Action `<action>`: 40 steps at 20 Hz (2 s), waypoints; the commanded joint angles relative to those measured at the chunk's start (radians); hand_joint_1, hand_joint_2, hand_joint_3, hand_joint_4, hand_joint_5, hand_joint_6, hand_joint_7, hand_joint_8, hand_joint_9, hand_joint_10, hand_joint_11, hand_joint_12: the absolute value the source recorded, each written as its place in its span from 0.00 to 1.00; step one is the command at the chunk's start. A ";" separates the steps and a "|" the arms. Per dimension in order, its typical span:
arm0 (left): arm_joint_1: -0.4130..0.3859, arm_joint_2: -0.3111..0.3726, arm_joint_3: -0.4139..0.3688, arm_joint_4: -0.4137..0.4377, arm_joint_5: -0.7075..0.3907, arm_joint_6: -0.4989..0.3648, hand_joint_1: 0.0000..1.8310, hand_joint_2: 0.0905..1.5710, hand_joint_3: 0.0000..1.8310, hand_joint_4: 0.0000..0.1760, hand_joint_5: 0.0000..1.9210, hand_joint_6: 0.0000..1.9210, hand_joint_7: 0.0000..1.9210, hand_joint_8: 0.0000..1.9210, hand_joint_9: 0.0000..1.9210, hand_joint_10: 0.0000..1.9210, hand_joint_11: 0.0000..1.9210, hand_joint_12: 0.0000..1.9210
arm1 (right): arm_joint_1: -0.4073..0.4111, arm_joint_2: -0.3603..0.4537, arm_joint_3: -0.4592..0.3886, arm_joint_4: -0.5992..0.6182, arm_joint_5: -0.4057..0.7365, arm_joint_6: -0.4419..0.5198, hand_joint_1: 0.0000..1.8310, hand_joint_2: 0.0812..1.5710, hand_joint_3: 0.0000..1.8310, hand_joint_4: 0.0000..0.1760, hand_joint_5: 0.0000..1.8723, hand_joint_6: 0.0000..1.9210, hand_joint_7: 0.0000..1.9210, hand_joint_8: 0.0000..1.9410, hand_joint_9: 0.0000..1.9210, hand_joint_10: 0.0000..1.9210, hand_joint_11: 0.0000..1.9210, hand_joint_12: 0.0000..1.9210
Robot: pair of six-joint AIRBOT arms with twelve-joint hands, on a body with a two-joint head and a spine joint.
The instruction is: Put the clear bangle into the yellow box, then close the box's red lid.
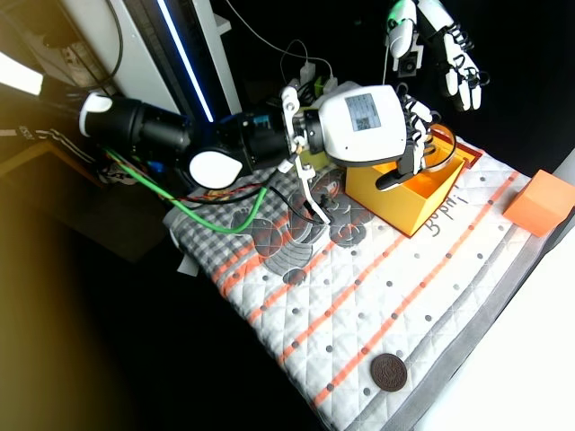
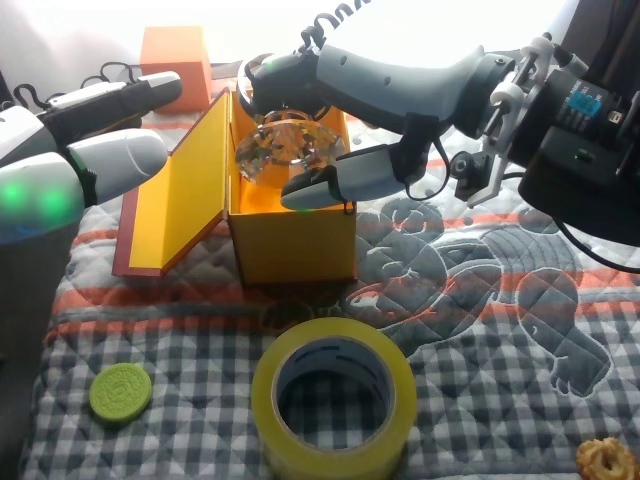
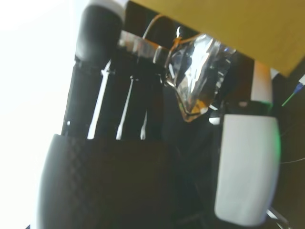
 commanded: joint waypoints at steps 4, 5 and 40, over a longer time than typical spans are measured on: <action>-0.017 -0.002 0.001 0.007 -0.118 -0.008 0.01 0.77 0.00 1.00 0.14 0.00 0.11 0.00 0.13 0.00 0.00 0.24 | 0.022 0.004 0.000 0.019 0.156 0.011 0.46 0.73 0.00 0.00 0.38 0.07 0.40 0.08 0.48 0.00 0.19 0.75; -0.017 -0.002 0.001 0.007 -0.118 -0.008 0.00 0.77 0.00 1.00 0.14 0.00 0.11 0.00 0.13 0.00 0.00 0.22 | 0.022 0.004 0.002 0.019 0.155 0.011 0.41 0.75 0.00 0.00 0.34 0.02 0.38 0.03 0.44 0.00 0.18 0.70; 0.156 0.098 -0.120 0.310 -0.026 -0.266 0.00 0.88 0.00 0.00 0.11 0.00 0.12 0.00 0.12 0.00 0.03 0.24 | -0.390 0.439 -0.271 0.339 0.699 -0.103 0.04 0.75 0.00 0.66 0.10 0.00 0.11 0.00 0.05 0.00 0.01 0.02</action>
